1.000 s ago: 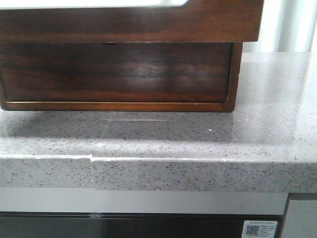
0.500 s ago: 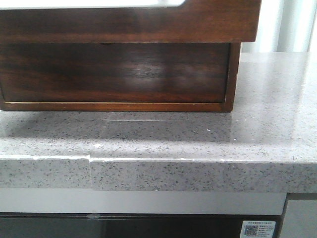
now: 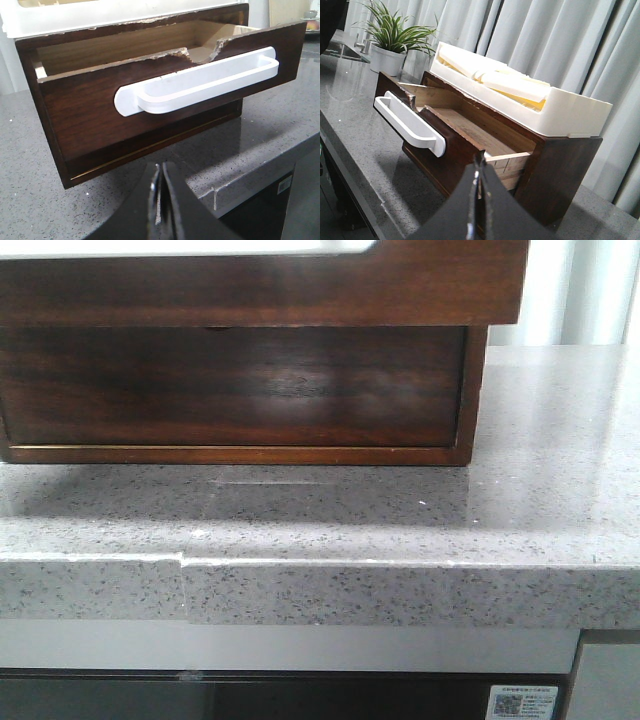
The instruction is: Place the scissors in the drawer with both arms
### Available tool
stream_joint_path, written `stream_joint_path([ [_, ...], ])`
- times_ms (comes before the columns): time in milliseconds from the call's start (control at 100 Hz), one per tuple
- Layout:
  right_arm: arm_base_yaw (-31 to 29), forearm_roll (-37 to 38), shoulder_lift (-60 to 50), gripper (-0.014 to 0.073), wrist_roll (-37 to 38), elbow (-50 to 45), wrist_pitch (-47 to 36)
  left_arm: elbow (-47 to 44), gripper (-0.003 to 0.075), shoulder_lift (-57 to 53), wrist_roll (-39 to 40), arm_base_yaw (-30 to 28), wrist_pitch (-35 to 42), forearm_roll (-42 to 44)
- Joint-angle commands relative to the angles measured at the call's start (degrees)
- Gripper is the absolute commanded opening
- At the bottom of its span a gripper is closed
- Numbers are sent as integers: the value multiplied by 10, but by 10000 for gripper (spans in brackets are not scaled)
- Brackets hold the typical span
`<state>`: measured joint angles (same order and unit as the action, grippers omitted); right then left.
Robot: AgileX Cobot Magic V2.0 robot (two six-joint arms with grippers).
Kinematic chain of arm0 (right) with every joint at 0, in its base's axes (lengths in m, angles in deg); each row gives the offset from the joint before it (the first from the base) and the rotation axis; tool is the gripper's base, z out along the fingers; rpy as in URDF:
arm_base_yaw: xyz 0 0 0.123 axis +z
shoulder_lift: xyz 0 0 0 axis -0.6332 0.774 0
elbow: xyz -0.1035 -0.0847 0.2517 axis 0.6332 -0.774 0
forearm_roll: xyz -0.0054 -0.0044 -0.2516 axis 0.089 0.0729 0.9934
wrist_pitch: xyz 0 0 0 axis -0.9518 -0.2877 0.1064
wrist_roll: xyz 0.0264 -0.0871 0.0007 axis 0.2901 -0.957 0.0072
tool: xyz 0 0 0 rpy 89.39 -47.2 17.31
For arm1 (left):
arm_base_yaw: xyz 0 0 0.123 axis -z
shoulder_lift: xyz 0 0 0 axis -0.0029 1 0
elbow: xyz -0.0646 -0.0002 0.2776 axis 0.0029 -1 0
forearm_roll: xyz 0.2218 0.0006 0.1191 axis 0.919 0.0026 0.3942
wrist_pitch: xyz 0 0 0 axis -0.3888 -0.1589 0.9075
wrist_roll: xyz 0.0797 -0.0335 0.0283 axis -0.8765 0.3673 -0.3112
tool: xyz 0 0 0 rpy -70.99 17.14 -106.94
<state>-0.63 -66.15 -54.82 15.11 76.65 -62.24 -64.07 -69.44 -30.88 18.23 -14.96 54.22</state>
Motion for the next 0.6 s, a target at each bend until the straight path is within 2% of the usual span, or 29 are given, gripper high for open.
stream_joint_path([
  [0,-3,6,8,-31,0,12,-49,16,-19,-17,-1,4,40,-16],
  [180,-3,6,8,-31,0,12,-49,-21,-19,-17,-1,4,46,-20],
  [390,-3,6,8,-31,0,12,-49,-140,-19,-17,15,-18,270,109],
  [500,-3,6,8,-31,0,12,-49,-214,-19,-17,98,-53,370,155],
  [590,-3,6,8,-31,0,12,-49,-249,-19,-17,194,-82,362,204],
])
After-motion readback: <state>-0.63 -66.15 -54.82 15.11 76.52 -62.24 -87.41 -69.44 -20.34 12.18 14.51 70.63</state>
